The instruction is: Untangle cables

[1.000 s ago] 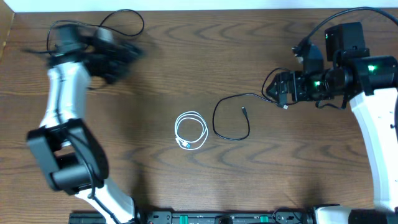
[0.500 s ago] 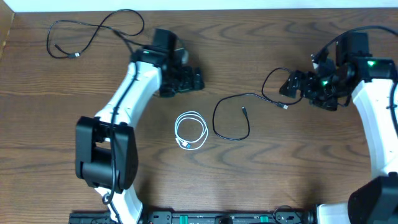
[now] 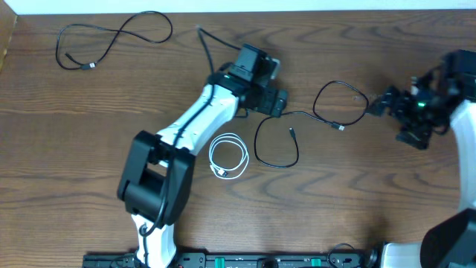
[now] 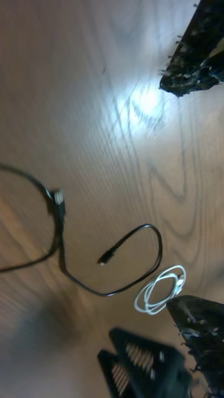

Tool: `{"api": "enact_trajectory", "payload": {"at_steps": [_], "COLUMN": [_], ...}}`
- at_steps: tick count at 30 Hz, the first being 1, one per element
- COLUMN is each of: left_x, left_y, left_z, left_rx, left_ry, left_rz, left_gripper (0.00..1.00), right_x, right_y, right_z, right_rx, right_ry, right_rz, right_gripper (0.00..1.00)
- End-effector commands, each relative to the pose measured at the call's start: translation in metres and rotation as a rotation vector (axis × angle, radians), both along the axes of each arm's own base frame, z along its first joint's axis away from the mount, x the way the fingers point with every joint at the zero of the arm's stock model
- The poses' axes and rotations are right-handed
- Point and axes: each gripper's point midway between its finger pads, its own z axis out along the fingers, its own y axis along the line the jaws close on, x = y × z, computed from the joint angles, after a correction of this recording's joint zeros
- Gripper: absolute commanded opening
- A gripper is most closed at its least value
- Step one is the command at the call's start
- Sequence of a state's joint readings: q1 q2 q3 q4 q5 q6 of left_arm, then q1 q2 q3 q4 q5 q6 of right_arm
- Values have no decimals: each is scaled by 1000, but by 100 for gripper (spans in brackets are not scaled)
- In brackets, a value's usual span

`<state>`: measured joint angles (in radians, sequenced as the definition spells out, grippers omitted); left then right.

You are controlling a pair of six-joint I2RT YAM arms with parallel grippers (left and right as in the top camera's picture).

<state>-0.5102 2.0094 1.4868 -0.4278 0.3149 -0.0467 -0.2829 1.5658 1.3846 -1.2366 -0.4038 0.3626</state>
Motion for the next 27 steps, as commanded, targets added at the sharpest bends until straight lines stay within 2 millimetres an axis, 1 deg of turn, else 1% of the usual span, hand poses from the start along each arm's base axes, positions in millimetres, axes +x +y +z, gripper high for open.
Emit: {"api": "enact_trajectory", "payload": {"at_steps": [1, 2, 3, 6, 8, 11, 14, 15, 17, 21, 25, 27], "left_x": [-8, -9, -13, -21, -28, -36, -39, -38, -37, -35, -24, -23], "left_y": [-25, -33, -48, -71, -82, -93, -97, -98, -98, -97, -90, -89], "left_z": [-14, -14, -16, -19, -23, -31, -41, -47, -56, -67, -76, -81], "left_rx": [39, 37, 37, 43, 46, 49, 53, 54, 57, 72, 128, 132], "left_ry": [-65, -86, -127, -192, -210, -210, -203, -201, -195, -190, -221, -217], "left_rz": [-143, -170, -232, -336, -382, -416, -425, -425, -425, -420, -383, -380], "left_gripper": [96, 96, 96, 96, 96, 96, 95, 88, 86, 86, 86, 86], "right_x": [-7, -10, -13, -15, -15, -15, -15, -15, -16, -19, -20, -20], "right_y": [-6, -8, -9, -9, -8, -8, -8, -8, -8, -7, -6, -6], "right_z": [16, 16, 15, 15, 15, 15, 15, 15, 15, 14, 14, 14], "right_rx": [32, 32, 33, 30, 28, 27, 26, 26, 27, 32, 32, 33], "right_ry": [-47, -42, -33, -34, -35, -37, -38, -37, -34, -21, -18, -18], "right_rz": [-6, -5, -3, 20, 28, 35, 37, 37, 37, 37, 44, 44], "right_gripper": [99, 99, 99, 99, 99, 99, 99, 99, 99, 99, 99, 99]}}
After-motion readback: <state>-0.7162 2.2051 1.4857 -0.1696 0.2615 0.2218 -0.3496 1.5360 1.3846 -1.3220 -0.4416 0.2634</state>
